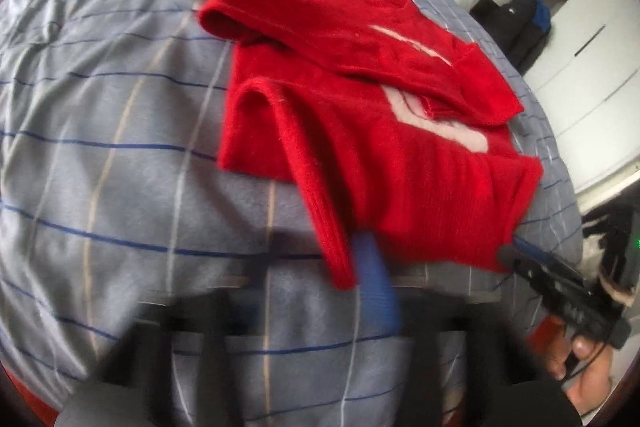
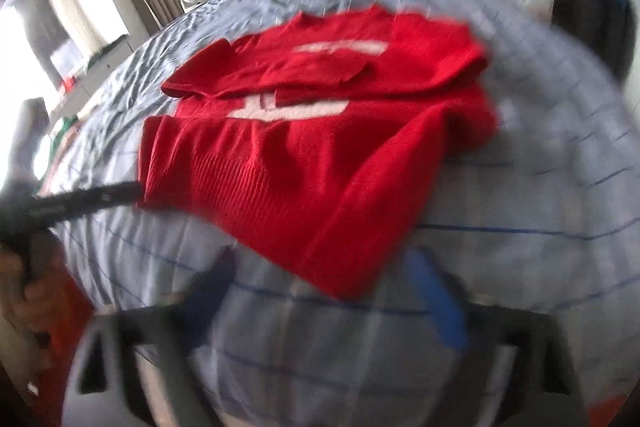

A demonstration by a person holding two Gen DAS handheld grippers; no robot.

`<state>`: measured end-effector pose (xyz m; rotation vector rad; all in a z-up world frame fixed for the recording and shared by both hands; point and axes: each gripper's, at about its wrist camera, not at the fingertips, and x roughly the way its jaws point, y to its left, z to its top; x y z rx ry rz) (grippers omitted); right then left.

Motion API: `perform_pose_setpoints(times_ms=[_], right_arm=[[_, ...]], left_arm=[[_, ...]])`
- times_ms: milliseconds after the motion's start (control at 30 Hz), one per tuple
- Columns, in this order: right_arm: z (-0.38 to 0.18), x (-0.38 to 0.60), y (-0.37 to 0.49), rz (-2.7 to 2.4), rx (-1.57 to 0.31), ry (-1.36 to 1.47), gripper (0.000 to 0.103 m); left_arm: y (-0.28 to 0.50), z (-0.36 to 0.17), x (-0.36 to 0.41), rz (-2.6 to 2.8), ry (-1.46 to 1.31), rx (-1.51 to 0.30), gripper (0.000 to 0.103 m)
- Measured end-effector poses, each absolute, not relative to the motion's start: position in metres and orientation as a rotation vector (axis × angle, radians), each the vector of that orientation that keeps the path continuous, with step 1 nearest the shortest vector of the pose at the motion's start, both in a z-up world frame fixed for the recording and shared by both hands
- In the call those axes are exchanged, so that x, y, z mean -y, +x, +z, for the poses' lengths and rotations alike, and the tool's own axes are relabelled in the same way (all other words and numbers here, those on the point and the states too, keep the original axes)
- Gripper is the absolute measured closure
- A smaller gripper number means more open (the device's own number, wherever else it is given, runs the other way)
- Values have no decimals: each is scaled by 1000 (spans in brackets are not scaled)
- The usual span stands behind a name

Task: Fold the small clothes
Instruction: 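Grasp the sweater hem with the left tool while the right tool grasps the other hem corner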

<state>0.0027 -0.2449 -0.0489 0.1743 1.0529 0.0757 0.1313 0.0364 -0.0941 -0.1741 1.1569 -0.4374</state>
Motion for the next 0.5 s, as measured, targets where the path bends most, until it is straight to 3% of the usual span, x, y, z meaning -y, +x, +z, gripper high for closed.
perform_pose_setpoints(times_ms=[100, 200, 433, 500], right_arm=[[-47, 268, -9, 100, -1070, 325, 82], [-34, 295, -44, 140, -1087, 444, 95], [-45, 329, -109, 92, -1201, 536, 97], [-52, 326, -113, 81, -1194, 489, 91]], left_arm=[[108, -78, -52, -498, -198, -1143, 99], [74, -64, -76, -568, -176, -1172, 99], [21, -83, -93, -499, -8, -1270, 96], [21, -86, -98, -471, -14, -1270, 93]])
